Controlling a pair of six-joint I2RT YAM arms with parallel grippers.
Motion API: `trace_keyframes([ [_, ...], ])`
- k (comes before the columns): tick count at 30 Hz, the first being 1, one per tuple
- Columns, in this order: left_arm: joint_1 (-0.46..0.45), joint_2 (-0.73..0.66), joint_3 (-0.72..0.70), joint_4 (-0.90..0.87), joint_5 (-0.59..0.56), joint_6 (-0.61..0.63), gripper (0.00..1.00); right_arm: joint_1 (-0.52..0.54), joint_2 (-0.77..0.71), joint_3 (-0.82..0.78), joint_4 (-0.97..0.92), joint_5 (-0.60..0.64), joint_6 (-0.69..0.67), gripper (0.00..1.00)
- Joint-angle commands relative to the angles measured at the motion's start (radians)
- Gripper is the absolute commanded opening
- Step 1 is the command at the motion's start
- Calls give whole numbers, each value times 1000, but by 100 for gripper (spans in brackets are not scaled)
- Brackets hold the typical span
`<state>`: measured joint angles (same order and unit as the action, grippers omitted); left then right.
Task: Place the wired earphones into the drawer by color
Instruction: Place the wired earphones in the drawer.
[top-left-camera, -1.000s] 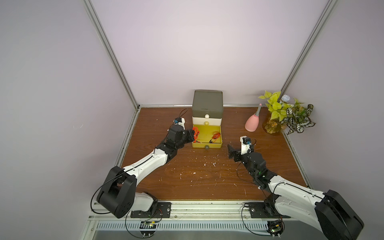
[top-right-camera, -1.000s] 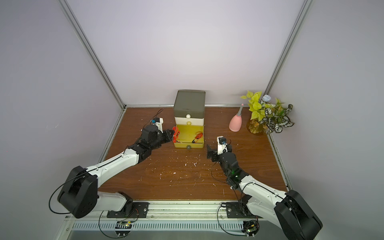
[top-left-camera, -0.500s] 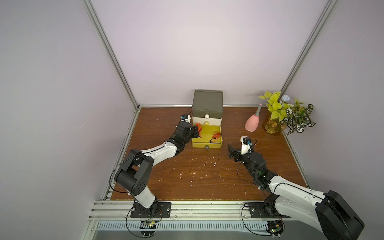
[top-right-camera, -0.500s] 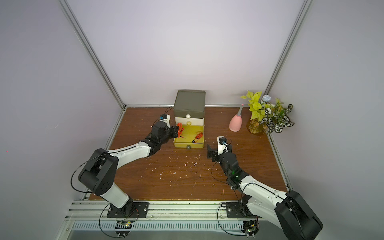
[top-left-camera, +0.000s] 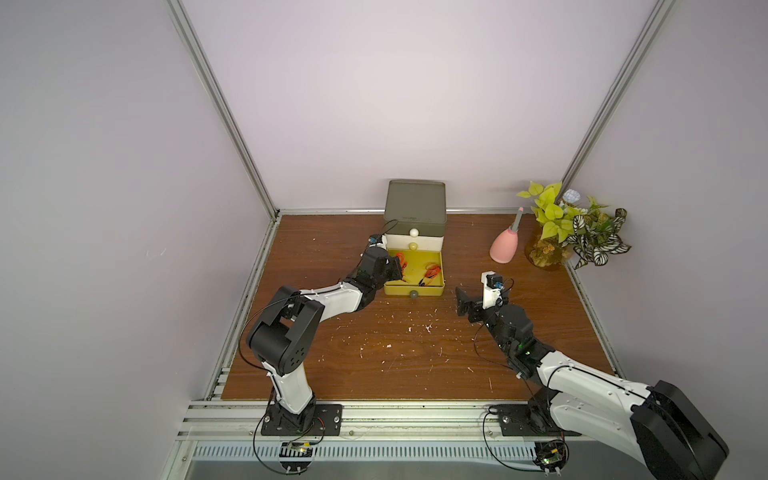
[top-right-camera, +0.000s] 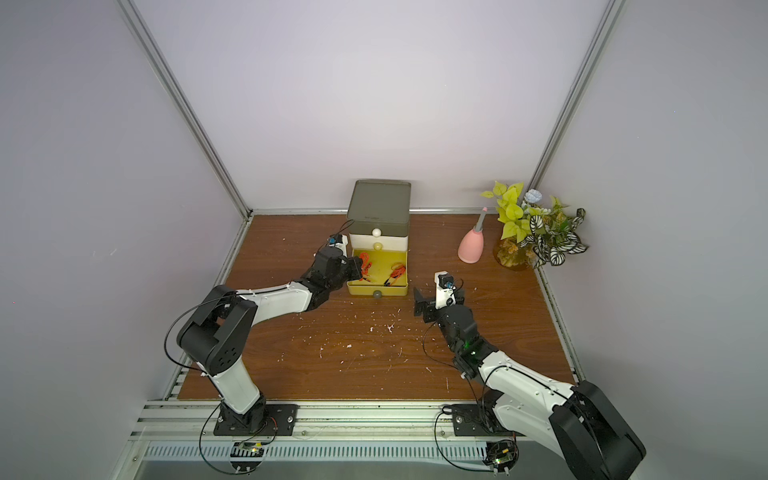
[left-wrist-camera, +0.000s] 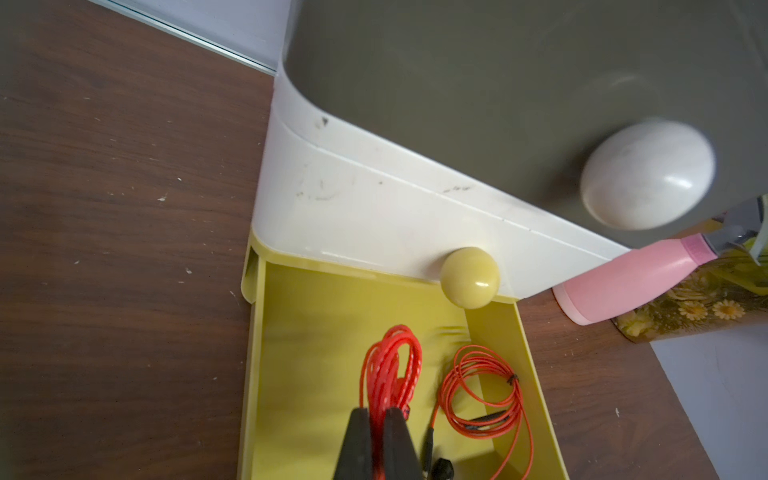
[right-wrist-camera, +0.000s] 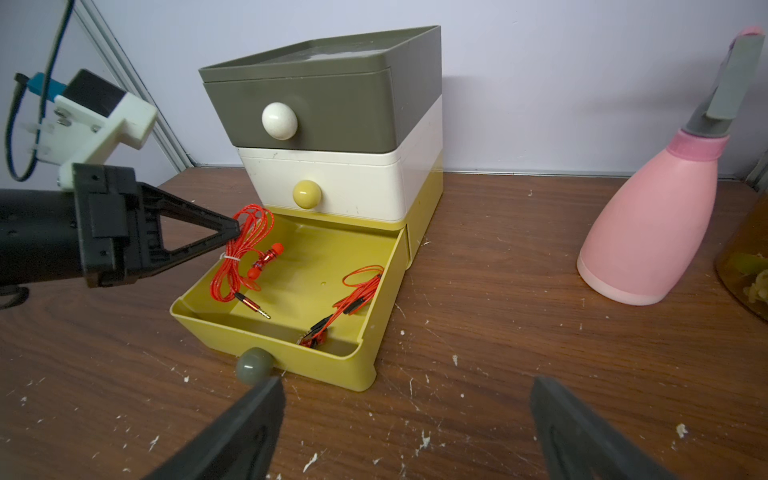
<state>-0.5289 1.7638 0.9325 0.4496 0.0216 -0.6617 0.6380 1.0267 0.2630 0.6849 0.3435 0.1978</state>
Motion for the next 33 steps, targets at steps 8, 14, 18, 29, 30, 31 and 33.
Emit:
trace_keyframes([
  [8, -12, -69, 22, 7, 0, 7, 40, -4, -12, 23, -3, -86, -19, 99],
  [14, -12, -209, -37, -23, -15, 5, 70, -6, 58, 84, -56, -184, -43, 99],
  [18, -10, -325, -132, -30, -45, 23, 94, -6, 131, 136, -90, -208, -47, 99],
  [29, 42, -586, -380, -39, -71, 136, 99, -2, 301, 178, -47, -137, -49, 99],
  [30, 43, -605, -408, -21, -80, 152, 99, 0, 318, 184, -46, -132, -53, 99],
  [31, 43, -624, -438, 0, -90, 164, 99, 2, 333, 188, -40, -127, -58, 99],
  [33, 44, -653, -502, 52, -104, 180, 99, 8, 359, 197, -32, -116, -69, 99],
])
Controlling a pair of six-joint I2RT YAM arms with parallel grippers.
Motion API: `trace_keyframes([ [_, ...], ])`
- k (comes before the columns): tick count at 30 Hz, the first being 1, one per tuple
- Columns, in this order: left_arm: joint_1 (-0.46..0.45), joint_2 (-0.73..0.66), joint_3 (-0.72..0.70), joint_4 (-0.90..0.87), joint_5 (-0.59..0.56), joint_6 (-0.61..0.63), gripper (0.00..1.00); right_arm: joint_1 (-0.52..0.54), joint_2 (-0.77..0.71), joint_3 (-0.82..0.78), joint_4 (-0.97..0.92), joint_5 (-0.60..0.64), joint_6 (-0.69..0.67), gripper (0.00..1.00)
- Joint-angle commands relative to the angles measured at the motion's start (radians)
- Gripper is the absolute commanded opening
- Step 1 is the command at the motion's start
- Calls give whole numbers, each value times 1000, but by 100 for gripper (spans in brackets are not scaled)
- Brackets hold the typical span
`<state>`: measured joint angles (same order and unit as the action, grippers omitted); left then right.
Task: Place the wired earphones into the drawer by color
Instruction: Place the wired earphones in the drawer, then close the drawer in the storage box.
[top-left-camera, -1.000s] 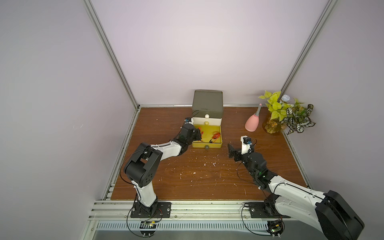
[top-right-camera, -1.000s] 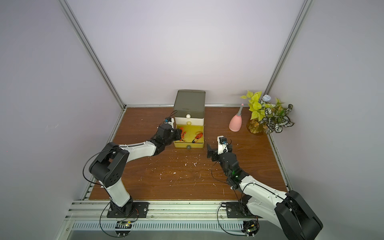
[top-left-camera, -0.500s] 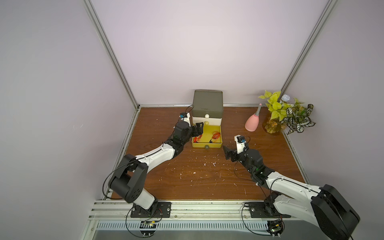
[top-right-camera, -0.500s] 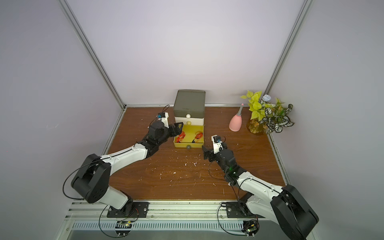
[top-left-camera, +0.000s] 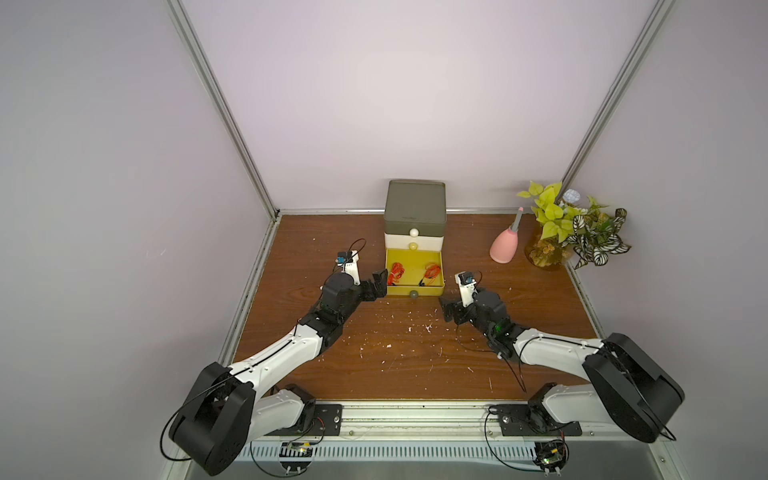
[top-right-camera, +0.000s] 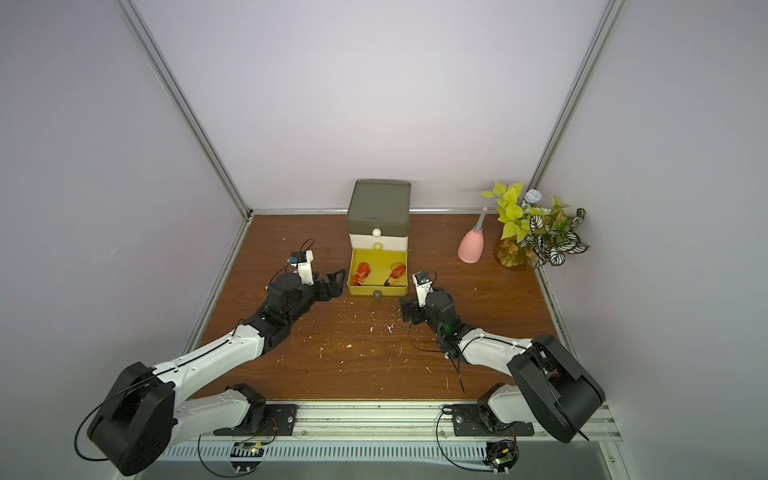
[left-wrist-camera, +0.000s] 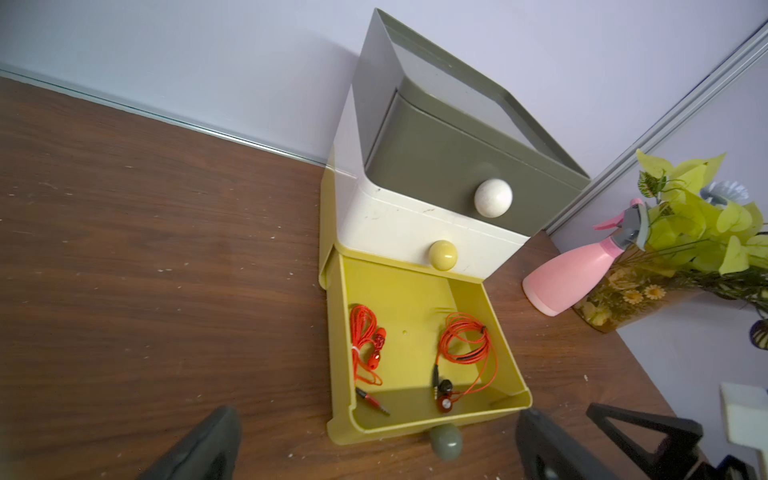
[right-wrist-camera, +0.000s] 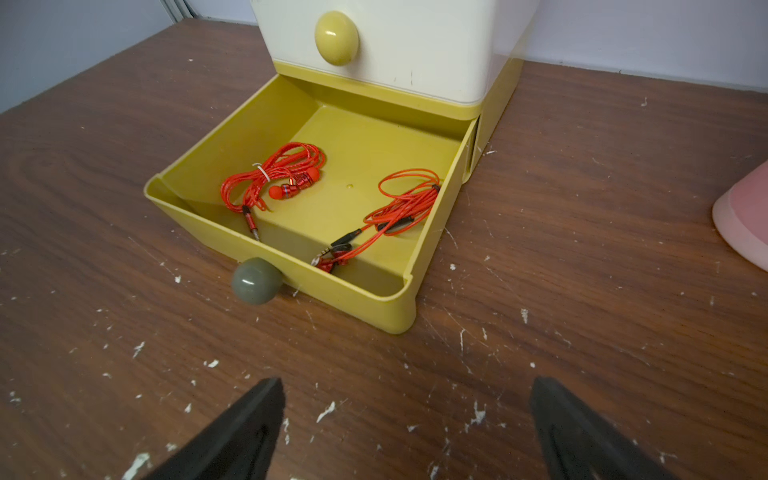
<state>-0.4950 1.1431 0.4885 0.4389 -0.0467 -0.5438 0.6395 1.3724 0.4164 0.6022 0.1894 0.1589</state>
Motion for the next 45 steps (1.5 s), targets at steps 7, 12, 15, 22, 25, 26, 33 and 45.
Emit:
trace_keyframes([
  [7, 21, -82, -193, 182, -55, 148, 99, 29, 111, 87, 72, 96, -30, 99],
  [12, 27, -89, -200, 178, -58, 153, 99, 49, 190, 131, 101, 147, -28, 99],
  [15, 27, -93, -205, 182, -47, 153, 99, 58, 230, 151, 131, 159, -27, 99],
  [22, 27, -106, -210, 184, -59, 155, 99, 60, 267, 163, 175, 202, -15, 99],
  [25, 27, -106, -213, 187, -59, 151, 99, 60, 279, 171, 171, 202, -12, 99],
  [26, 27, -107, -214, 187, -59, 153, 99, 61, 282, 173, 172, 202, -11, 99],
  [33, 27, -111, -214, 187, -62, 152, 99, 60, 307, 193, 184, 209, -2, 99],
  [45, 29, -110, -217, 191, -64, 154, 99, 60, 374, 267, 194, 213, 18, 99],
])
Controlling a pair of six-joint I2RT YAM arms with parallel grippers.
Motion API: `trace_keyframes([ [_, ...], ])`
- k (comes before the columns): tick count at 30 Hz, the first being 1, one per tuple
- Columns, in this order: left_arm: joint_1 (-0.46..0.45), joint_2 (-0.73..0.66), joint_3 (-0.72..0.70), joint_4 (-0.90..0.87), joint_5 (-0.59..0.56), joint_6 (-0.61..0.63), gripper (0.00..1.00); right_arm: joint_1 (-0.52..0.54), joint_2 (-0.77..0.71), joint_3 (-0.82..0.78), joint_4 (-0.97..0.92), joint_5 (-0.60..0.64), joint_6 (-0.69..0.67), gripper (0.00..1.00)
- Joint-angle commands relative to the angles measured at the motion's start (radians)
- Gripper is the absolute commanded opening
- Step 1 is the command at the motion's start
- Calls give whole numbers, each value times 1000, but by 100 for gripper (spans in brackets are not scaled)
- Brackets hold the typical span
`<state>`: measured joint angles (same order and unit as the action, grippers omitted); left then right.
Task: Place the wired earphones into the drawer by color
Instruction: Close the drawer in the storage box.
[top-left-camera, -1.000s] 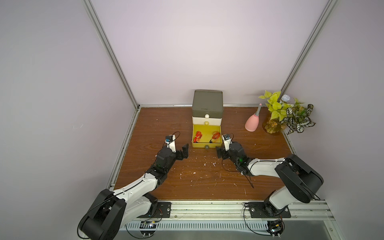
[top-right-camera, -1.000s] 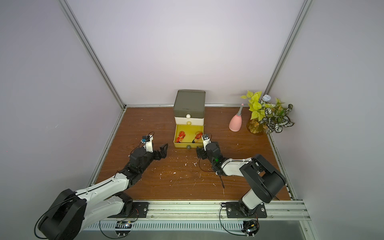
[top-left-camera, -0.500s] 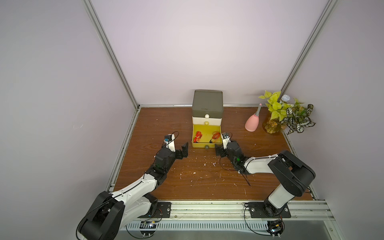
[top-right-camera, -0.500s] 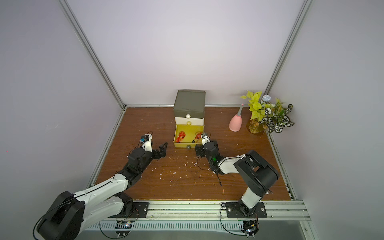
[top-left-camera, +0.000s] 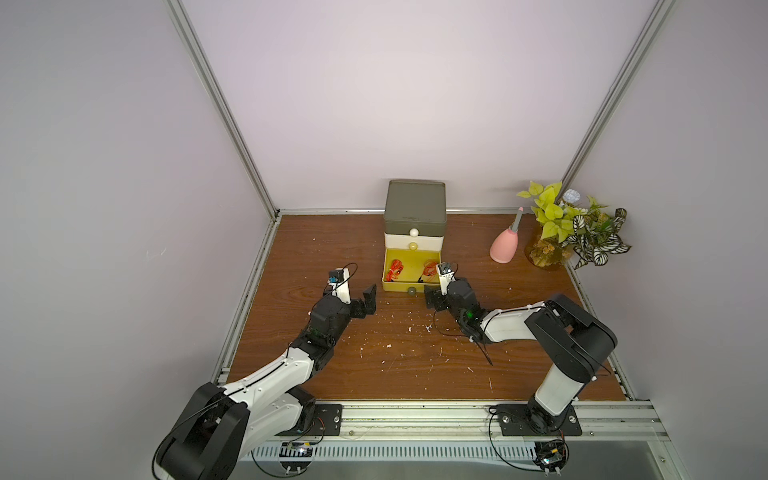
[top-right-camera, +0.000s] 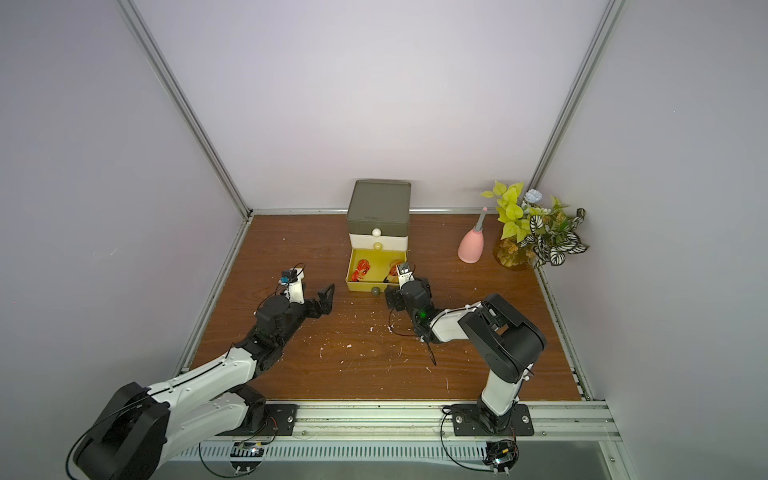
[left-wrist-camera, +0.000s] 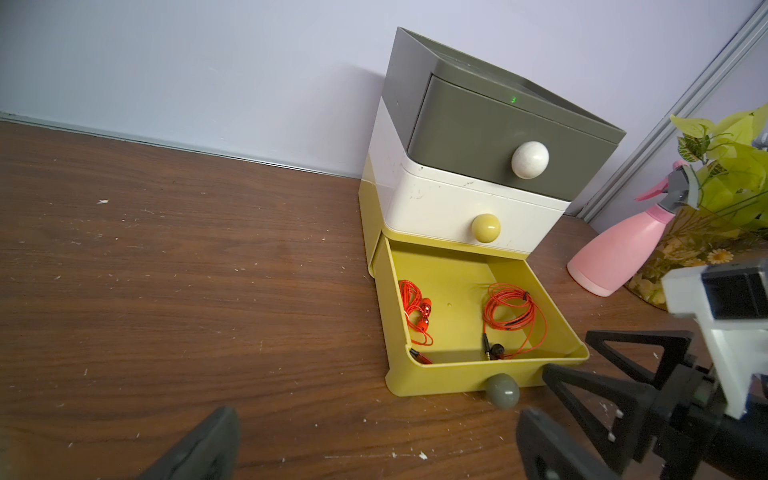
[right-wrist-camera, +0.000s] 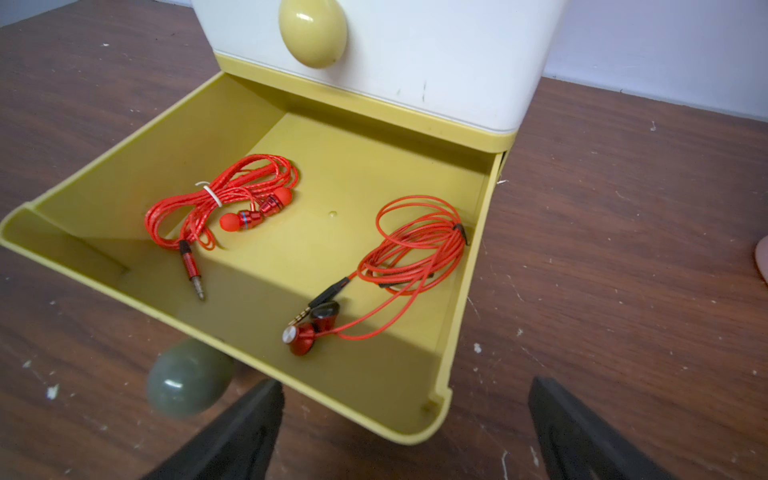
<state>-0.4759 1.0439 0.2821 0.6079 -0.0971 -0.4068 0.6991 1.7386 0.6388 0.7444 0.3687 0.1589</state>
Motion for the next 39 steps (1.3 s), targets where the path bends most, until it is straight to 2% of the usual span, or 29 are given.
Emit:
trace_keyframes([
  [1, 10, -11, -10, 21, -15, 18, 99, 2, 13, 50, 52, 36, 20, 99],
  [28, 10, -5, -14, 30, -14, 11, 99, -47, 169, 226, 53, 43, 20, 99],
  [39, 10, -8, -18, 33, -15, 8, 99, -75, 194, 304, -46, 30, 57, 99],
])
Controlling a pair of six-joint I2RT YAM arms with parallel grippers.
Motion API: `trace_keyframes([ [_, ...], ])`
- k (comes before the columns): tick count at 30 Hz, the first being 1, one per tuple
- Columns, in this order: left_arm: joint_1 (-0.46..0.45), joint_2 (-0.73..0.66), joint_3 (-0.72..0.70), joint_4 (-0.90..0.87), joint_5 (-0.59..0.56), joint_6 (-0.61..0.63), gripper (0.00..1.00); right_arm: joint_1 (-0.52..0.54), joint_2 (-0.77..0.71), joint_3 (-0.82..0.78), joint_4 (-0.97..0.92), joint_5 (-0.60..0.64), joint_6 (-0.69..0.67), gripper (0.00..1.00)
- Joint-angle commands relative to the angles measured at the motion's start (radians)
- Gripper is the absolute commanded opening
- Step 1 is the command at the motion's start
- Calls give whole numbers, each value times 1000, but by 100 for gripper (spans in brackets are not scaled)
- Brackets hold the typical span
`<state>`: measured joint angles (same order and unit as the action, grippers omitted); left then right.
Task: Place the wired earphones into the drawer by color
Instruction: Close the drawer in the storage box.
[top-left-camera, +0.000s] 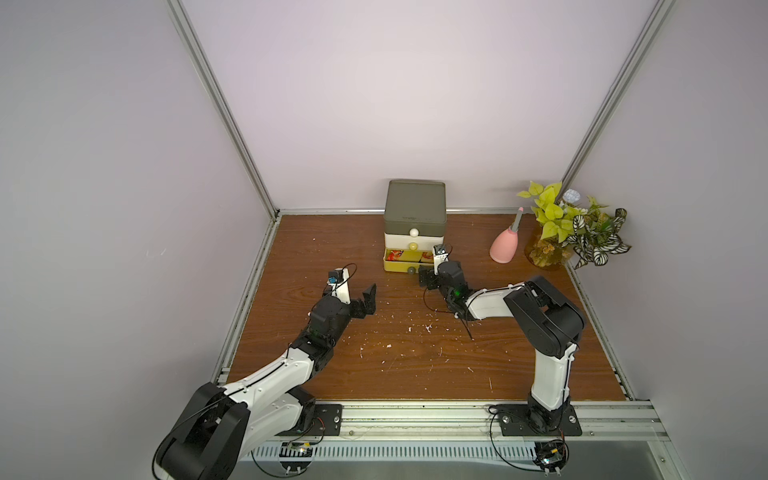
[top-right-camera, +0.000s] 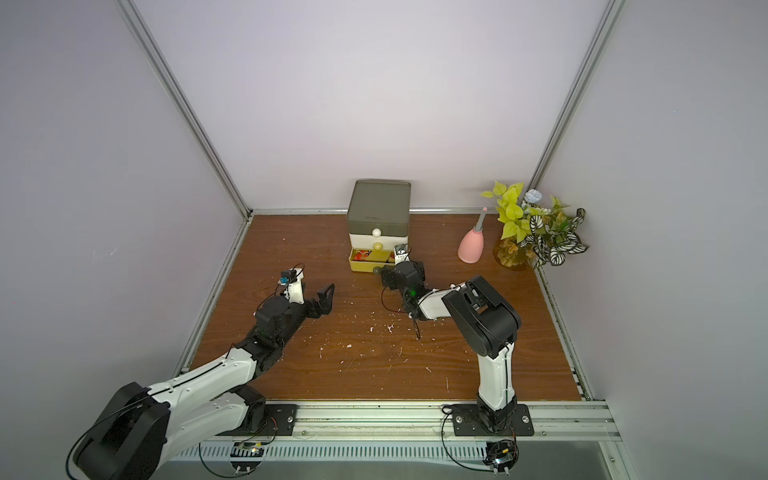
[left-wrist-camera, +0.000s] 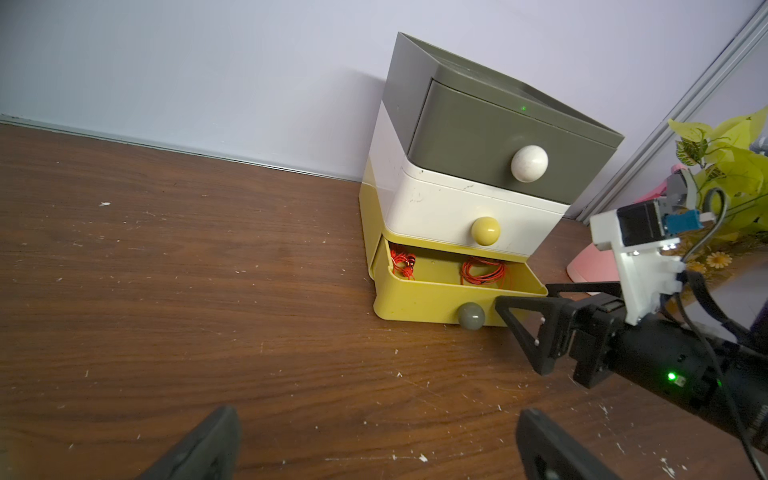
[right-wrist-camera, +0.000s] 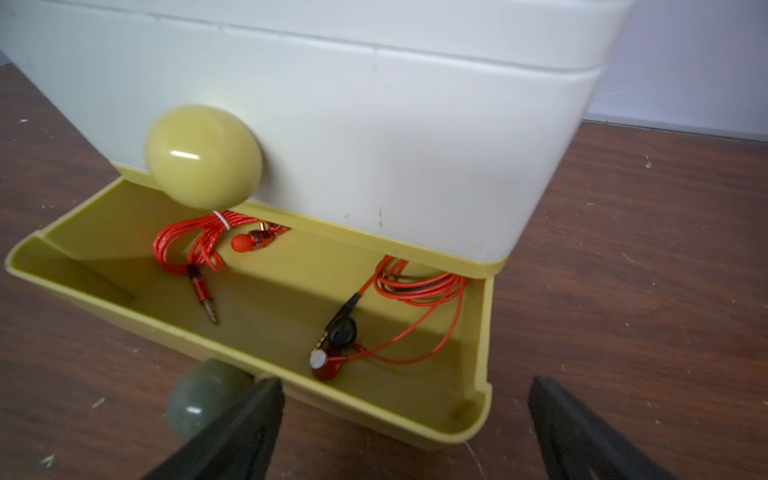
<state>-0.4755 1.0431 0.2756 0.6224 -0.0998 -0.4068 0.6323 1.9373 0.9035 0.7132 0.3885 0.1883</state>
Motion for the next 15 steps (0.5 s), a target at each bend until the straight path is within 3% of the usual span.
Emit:
trace_keyframes([
  [1, 9, -7, -12, 19, -14, 6, 99, -9, -1, 46, -22, 10, 33, 99],
  [15, 9, -6, -12, 21, -13, 5, 99, -32, 39, 114, -67, 11, 147, 99],
])
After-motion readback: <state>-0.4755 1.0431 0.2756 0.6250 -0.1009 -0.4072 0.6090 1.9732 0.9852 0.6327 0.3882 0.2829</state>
